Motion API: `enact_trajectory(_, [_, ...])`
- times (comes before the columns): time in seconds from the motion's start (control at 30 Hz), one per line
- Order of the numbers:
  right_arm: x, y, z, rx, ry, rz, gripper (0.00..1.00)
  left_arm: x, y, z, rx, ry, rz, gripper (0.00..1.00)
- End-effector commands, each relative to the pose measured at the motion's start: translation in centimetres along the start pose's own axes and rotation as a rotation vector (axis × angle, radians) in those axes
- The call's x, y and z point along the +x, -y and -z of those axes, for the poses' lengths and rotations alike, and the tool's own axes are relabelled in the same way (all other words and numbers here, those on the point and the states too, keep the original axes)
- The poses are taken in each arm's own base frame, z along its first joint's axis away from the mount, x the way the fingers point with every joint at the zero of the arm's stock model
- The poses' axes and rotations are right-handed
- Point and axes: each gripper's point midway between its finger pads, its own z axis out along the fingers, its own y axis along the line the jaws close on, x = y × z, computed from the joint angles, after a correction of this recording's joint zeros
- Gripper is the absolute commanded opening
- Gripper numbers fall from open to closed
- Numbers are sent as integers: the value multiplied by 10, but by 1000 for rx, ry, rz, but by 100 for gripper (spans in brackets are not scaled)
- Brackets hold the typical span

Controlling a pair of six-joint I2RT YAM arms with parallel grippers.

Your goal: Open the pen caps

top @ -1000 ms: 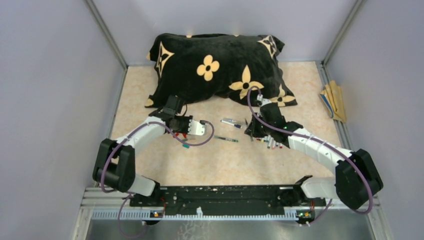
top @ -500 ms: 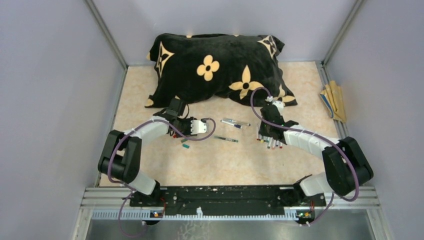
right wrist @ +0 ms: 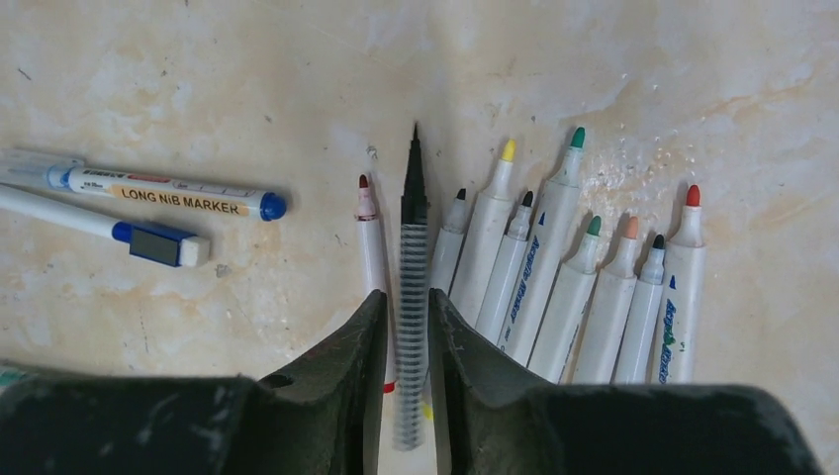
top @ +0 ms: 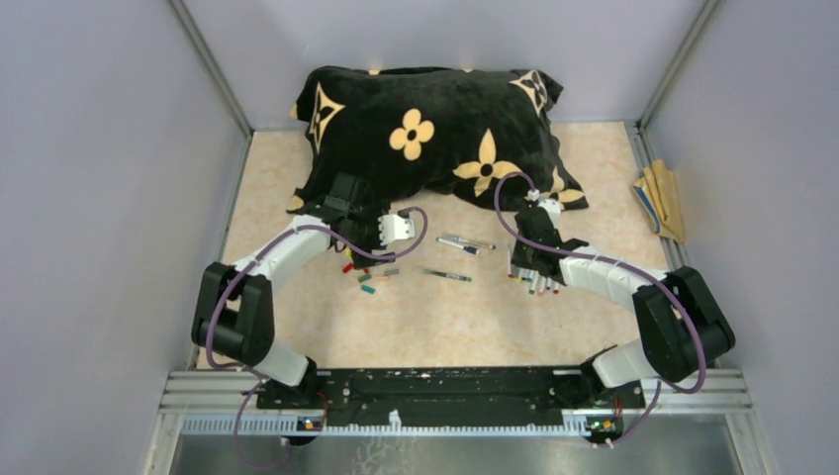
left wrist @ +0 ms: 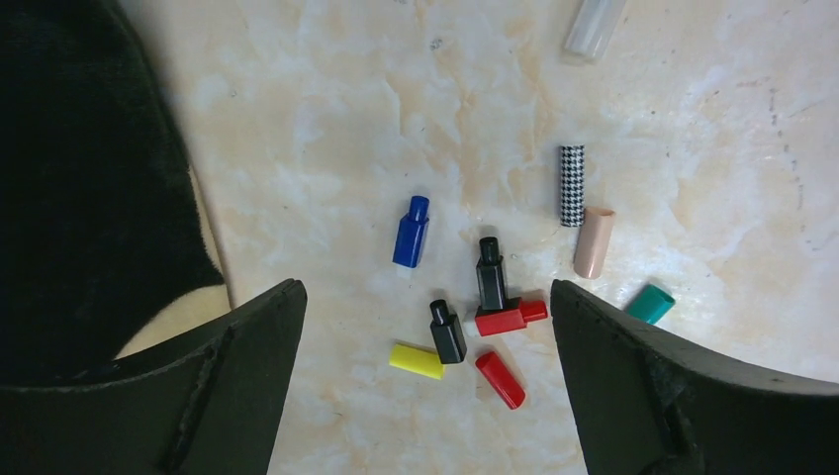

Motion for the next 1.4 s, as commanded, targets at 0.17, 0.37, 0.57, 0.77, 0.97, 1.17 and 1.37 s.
enact_trajectory(0.17, [-10,-9,5,-45,31,-6,26,-31,-5,41,11,101,129,99])
enact_trajectory(0.37, [-29,-20,21,-103,87,13,26,-35,-17,60,-2,154,212,99])
enact_trajectory(0.57, [-33,-48,28,-163,102,91,26,-31,-23,73,-10,192,272,99])
enact_trajectory(0.77, [-12,-137,53,-510,120,329,31,-28,-19,81,-12,226,296,99])
enact_trajectory(0.97, [16,-174,53,-738,57,484,41,-26,-21,92,-27,277,324,99])
enact_trajectory(1.17, [44,-181,28,-741,-18,613,47,-18,-37,110,-97,322,376,99])
enact_trajectory(1.37, [62,-179,12,-698,-51,659,48,-18,-53,130,-168,369,395,99])
